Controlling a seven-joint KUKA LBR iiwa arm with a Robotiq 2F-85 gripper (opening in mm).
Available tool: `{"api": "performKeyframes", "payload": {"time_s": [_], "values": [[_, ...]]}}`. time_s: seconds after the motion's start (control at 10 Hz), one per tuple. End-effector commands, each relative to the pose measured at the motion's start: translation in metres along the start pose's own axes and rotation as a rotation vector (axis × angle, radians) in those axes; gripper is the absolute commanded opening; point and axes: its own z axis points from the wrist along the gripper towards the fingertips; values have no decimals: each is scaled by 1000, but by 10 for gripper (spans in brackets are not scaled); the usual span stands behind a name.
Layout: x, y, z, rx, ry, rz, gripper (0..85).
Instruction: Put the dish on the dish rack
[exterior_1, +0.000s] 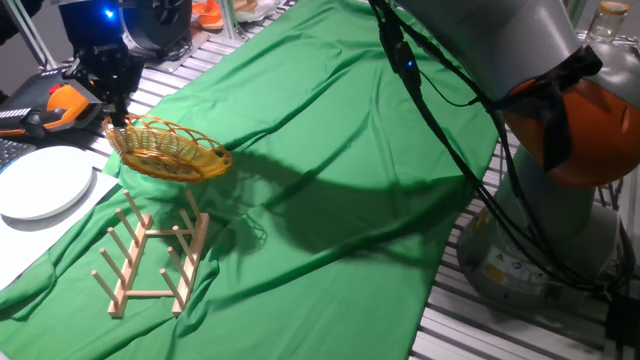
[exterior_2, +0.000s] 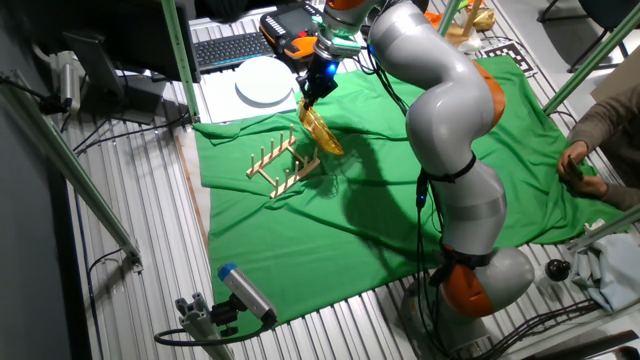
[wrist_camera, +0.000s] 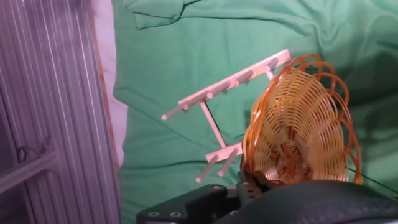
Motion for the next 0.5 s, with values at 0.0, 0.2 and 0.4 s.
{"api": "performKeyframes", "payload": {"time_s": [0.0,0.2,0.4], "values": [[0,-1,0,0,0,-3,0],[5,-5,-3,-10,16,-11,0],[11,-2,-2,-34,27,7,0]]}}
